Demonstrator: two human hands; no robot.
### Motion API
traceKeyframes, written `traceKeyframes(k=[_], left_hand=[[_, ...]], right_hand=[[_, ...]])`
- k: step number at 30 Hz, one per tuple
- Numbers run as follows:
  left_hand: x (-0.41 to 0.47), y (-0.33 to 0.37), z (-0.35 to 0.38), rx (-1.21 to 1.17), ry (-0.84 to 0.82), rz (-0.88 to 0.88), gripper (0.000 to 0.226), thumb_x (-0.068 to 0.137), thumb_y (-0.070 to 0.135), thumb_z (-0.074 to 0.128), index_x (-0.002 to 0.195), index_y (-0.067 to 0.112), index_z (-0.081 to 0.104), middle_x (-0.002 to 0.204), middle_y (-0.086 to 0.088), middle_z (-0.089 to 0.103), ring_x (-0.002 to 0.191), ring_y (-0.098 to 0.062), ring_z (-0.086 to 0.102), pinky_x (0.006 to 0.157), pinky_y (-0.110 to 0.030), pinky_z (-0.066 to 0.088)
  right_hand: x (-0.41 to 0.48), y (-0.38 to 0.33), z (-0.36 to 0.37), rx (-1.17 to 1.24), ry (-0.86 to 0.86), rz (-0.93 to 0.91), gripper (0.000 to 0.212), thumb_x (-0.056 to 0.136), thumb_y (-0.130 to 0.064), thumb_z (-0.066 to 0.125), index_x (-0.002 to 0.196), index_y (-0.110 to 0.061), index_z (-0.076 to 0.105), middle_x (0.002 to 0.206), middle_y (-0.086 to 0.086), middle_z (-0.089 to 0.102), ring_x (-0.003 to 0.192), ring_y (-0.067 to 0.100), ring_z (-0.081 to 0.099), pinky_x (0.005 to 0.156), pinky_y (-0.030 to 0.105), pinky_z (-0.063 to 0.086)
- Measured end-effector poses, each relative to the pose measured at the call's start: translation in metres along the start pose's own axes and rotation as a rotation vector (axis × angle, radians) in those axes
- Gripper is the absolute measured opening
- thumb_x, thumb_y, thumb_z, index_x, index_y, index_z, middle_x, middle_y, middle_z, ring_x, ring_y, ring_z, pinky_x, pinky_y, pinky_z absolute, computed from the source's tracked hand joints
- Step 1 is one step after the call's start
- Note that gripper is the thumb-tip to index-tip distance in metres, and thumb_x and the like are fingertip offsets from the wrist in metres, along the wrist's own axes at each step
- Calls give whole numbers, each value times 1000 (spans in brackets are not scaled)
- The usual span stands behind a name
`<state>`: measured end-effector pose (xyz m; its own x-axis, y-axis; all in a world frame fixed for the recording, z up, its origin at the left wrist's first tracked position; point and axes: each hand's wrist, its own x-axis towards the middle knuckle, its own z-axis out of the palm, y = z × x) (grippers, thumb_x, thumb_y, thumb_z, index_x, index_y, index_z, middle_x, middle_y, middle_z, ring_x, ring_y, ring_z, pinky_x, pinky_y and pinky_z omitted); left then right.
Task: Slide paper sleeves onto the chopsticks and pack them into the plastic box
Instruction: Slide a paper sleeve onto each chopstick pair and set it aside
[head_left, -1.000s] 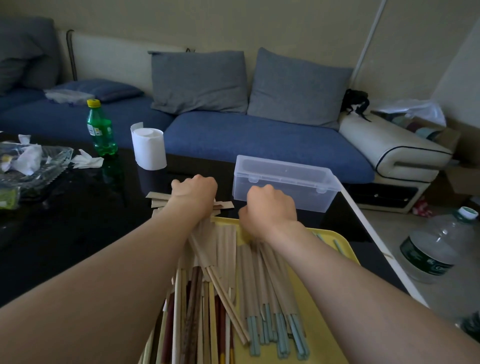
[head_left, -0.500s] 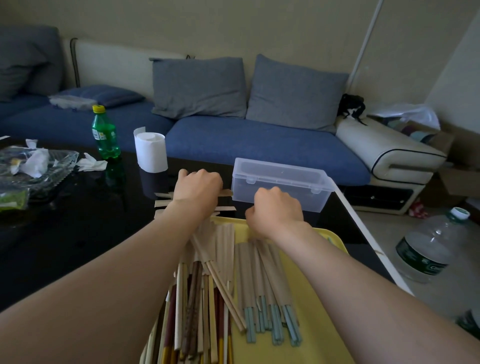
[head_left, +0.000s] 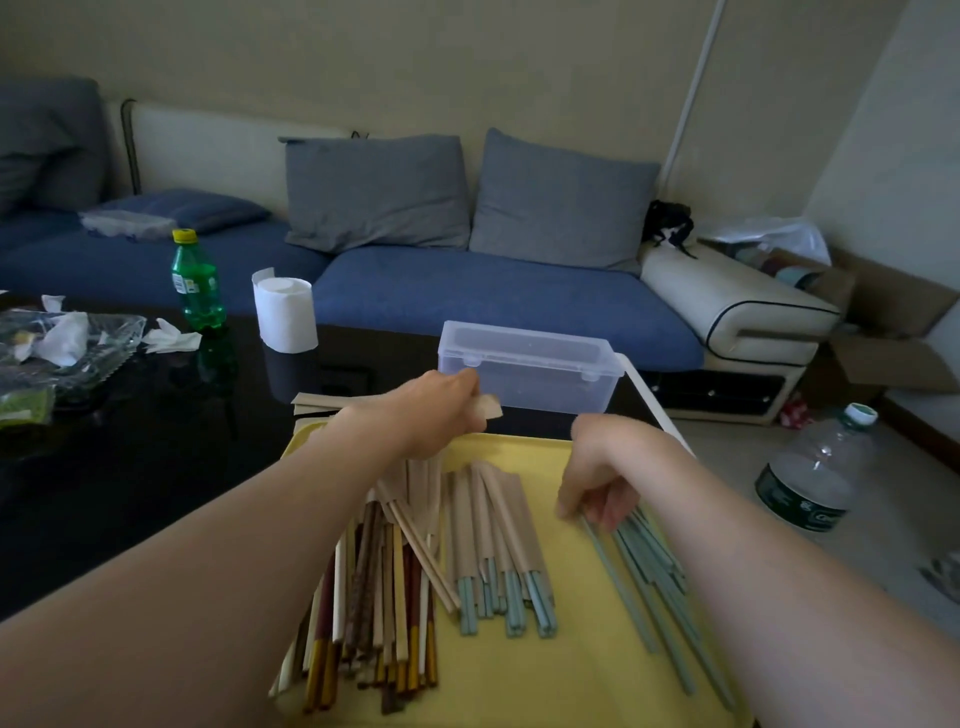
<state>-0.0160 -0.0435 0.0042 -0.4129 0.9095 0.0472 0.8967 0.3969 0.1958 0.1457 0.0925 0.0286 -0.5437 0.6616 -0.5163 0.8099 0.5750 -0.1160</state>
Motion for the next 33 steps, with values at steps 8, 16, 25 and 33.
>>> traceKeyframes(k=[8, 16, 25, 33], left_hand=[[-2, 15, 1, -143, -93, -25, 30, 102, 34, 63, 127, 19, 54, 117, 0, 61, 102, -17, 61, 84, -29, 51], [-1, 20, 6, 72, -28, -7, 29, 102, 31, 61, 130, 30, 56, 128, 2, 58, 130, -26, 46, 122, -60, 19], [0, 18, 7, 64, -15, 4, 26, 103, 31, 60, 129, 35, 57, 119, 7, 52, 133, -28, 43, 123, -62, 12], [-2, 16, 2, -161, -24, 89, 23, 90, 23, 80, 110, 29, 69, 111, 9, 64, 109, -15, 60, 101, -42, 54]], right_hand=[[-6, 14, 6, 21, -114, -72, 21, 90, -7, 87, 100, 8, 77, 85, 17, 82, 84, 27, 83, 84, 38, 69], [-7, 6, 4, 375, 189, -411, 12, 101, -16, 65, 103, -4, 69, 90, 17, 73, 68, 30, 81, 64, 38, 66], [2, 11, 5, 304, 213, -445, 10, 100, -14, 68, 99, -14, 78, 93, 5, 75, 70, 21, 81, 70, 34, 68], [12, 10, 1, 518, 262, -389, 53, 82, -23, 96, 126, -17, 68, 108, 12, 77, 72, 14, 79, 61, 22, 58]])
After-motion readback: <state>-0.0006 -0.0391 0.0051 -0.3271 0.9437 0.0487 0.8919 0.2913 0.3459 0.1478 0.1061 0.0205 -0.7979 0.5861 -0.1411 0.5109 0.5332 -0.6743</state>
